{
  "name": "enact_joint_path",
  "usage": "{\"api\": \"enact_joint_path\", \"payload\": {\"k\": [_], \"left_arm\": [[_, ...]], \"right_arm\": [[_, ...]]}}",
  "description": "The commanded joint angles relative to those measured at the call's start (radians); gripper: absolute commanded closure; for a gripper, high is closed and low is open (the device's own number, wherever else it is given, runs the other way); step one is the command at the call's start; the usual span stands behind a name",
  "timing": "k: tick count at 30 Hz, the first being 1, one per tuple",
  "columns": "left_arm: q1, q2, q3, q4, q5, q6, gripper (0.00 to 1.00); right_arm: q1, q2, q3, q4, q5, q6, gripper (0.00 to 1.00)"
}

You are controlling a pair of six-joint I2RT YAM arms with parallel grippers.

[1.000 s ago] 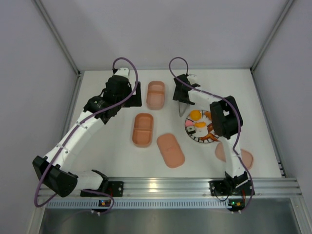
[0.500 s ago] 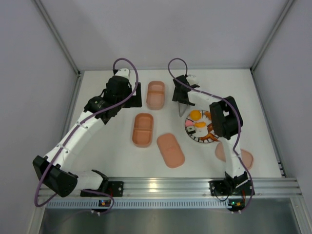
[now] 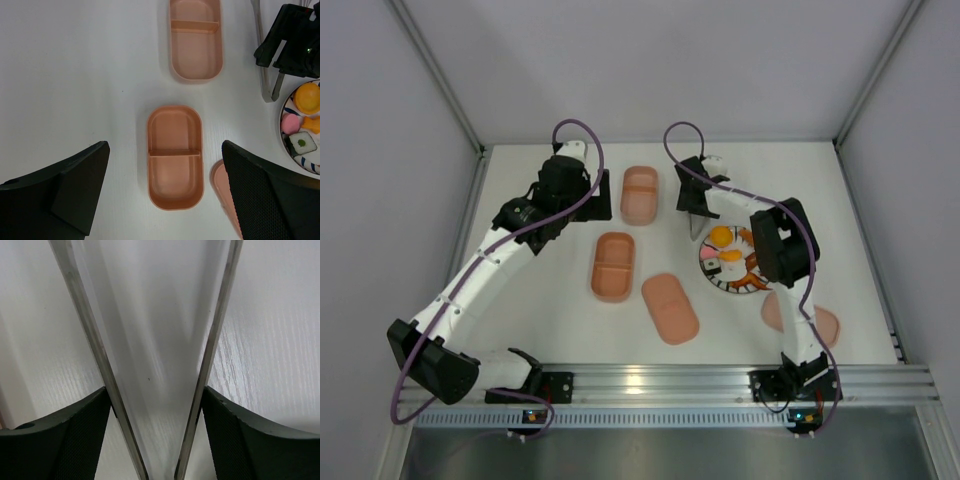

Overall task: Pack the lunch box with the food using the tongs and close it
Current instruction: Pick up the clamp at the center of the board.

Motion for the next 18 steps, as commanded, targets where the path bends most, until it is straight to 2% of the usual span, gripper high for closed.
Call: {"api": "enact_joint_path", "payload": {"k": [1, 5, 9, 18], "left_arm": [[0.004, -0.025, -0.009, 0.002, -0.001, -0.005, 0.01], [0.006, -0.030, -0.016, 0.000, -0.001, -0.007, 0.01], [0.004, -0.036, -0.019, -0.008, -0.005, -0.012, 0.01], [0.004, -0.062, -0.029, -0.018, -0.022, -0.018, 0.01]], "right_arm": [[0.016, 0.023, -0.031, -0.027, -0.074, 0.007, 0.31], [0.016, 0.016, -0.034, -0.019, -0.075, -0.007, 0.44], [0.016, -0.026, -0.057, 0.007, -0.078, -0.030, 0.52], [0.016, -0.204, -0.103, -0.001, -0.066, -0.085, 0.54]]}}
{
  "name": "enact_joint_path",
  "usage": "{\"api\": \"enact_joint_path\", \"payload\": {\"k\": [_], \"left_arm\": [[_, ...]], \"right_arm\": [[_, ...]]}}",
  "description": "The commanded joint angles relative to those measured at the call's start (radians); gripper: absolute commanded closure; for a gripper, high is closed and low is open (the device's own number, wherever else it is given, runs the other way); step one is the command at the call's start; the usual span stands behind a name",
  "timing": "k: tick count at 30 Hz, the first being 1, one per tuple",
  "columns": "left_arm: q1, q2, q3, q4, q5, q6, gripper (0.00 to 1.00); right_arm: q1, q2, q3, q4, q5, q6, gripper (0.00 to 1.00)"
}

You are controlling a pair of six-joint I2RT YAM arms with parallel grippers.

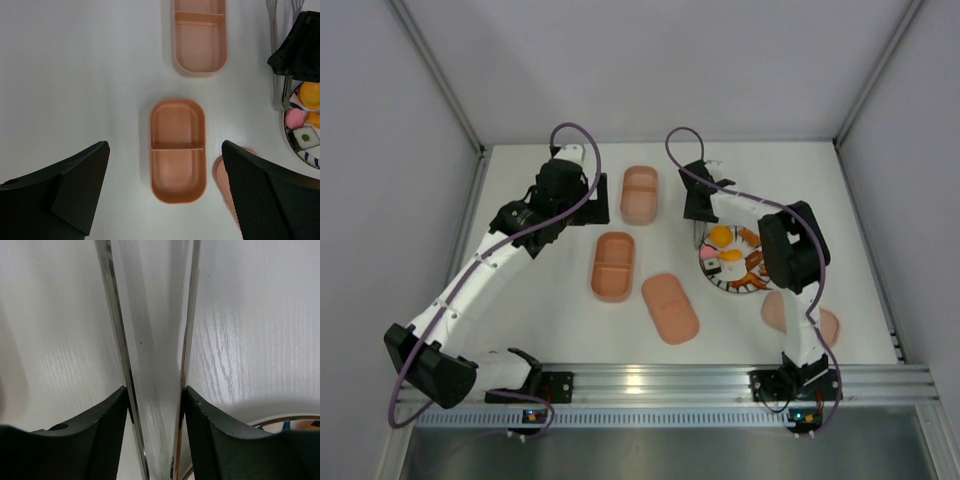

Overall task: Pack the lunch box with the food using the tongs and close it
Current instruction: Pick up the clamp at the center of the board.

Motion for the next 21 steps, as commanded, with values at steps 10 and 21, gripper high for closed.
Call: {"api": "enact_joint_path", "payload": {"k": [10, 21], "left_arm": [[0.004, -0.065, -0.054, 0.007, -0.044, -0.004, 0.01], [0.006, -0.121, -0.106, 0.024, -0.052, -0.004, 0.01]], "right_arm": [[0.013, -0.216, 0.048, -0.055, -0.011, -0.087, 0.52], [0.013, -0.347, 0.025, -0.093, -0.039, -0.109, 0.53]]}}
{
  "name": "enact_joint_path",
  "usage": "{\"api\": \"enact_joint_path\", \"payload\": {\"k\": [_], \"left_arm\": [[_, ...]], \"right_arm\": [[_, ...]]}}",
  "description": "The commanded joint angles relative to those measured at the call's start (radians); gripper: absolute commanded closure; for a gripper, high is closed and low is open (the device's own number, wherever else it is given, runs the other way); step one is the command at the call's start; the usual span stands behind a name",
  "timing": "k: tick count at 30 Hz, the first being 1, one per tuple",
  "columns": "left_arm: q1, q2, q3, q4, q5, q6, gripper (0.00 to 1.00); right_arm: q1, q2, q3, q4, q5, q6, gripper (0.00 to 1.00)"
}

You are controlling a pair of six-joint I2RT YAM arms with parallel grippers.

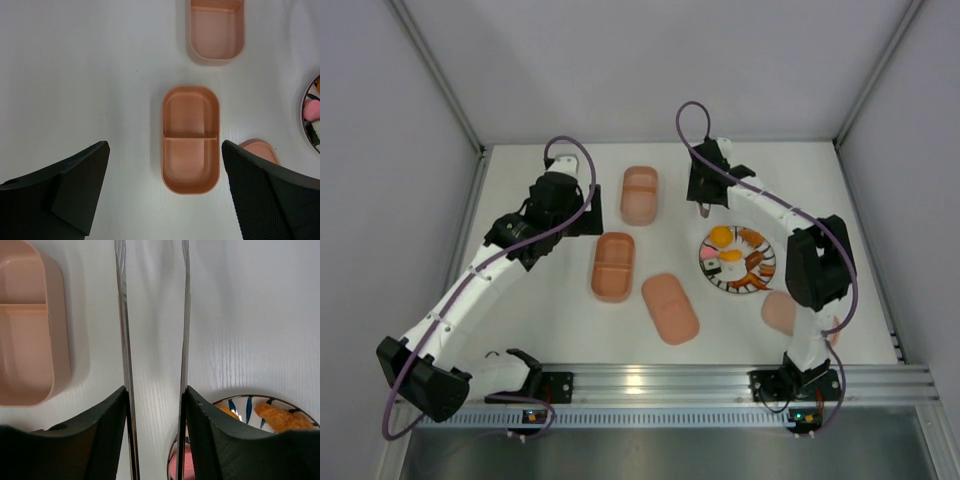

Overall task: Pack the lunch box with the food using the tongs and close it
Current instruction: Pick up the clamp at the center of the board, then pick up the fake food from the plate.

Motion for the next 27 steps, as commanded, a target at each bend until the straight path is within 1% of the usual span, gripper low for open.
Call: {"api": "enact_joint_path", "payload": {"k": [1, 4, 5, 9, 10, 13, 16, 22, 24, 27], "left_arm": [[0.004, -0.054, -0.018, 0.026, -0.018, -0.004, 0.01], [0.006, -0.083, -0.049, 0.033, -0.016, -0.005, 0.01], [0.004, -0.090, -0.069, 0.041, -0.016, -0.005, 0.01], [0.006, -0.127, -0.106, 0.055, -0.023, -0.012, 0.01], [0.006, -0.129, -0.112, 0.056, -0.023, -0.012, 0.01], [0.006, -0.143, -0.141, 0.068, -0.023, -0.013, 0.01], [0.006, -0.144, -0.156, 0.069, -0.018, -0.015, 0.01], [0.004, -0.149, -0.172, 0.076, -0.016, -0.015, 0.01], [0.006, -0.150, -0.175, 0.079, -0.012, -0.016, 0.01], [0.006, -0.149, -0.181, 0.084, -0.001, -0.018, 0.01]], "right_arm": [[0.012, -0.166, -0.006, -0.037, 0.001, -0.035, 0.53], [0.012, -0.270, -0.068, -0.066, -0.011, -0.046, 0.53], [0.014, -0.330, -0.088, -0.074, -0.019, -0.046, 0.53], [0.014, -0.476, -0.193, -0.146, -0.026, -0.049, 0.54], [0.012, -0.525, -0.205, -0.160, -0.035, -0.049, 0.54], [0.015, -0.592, -0.242, -0.229, -0.060, -0.050, 0.53], [0.014, -0.703, -0.279, -0.295, -0.040, -0.056, 0.53], [0.014, -0.847, -0.328, -0.413, 0.044, -0.062, 0.53], [0.014, -0.879, -0.360, -0.436, 0.034, -0.062, 0.52], [0.014, -0.919, -0.414, -0.424, -0.035, -0.058, 0.53]]}}
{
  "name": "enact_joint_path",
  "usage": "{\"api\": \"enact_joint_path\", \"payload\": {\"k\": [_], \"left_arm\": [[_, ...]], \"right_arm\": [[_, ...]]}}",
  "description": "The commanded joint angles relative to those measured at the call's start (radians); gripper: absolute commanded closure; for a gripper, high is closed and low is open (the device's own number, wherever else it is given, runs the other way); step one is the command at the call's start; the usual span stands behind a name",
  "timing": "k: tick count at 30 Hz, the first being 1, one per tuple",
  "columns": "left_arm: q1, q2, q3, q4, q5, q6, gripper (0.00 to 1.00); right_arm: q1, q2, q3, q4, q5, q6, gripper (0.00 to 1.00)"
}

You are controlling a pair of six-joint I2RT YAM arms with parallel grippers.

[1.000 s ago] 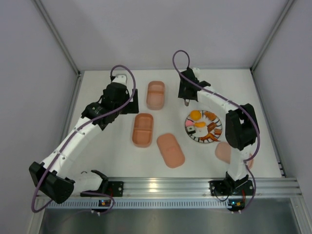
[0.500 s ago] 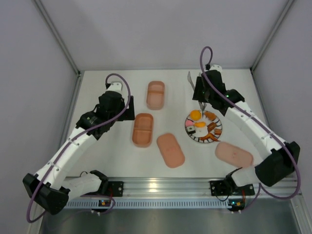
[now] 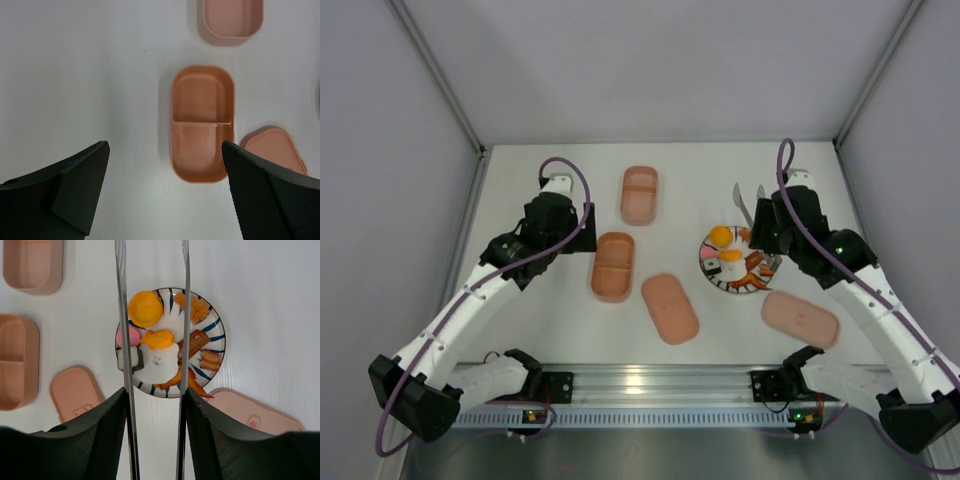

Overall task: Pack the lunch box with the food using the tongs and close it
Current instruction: Pick up the fake food from the plate.

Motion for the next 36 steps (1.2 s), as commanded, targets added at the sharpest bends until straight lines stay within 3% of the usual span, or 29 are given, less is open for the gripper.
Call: {"api": "enact_joint_path", "payload": {"k": [1, 15, 36], "left_arm": [[0.004, -0.027, -0.009, 0.052, 0.009, -0.013, 0.01], [0.004, -0.022, -0.020, 0.051, 0.003, -0.010, 0.01], [0.004, -0.010, -0.023, 0.049, -0.003, -0.005, 0.01]], "right_arm": [[0.010, -0.041, -0.044, -0.049, -0.051, -0.006, 0.53], [0.010, -0.044, -0.240, 0.085, -0.165, 0.049, 0.55], [-0.024, 0.046, -0.298, 0.212, -0.124, 0.092, 0.55]]}}
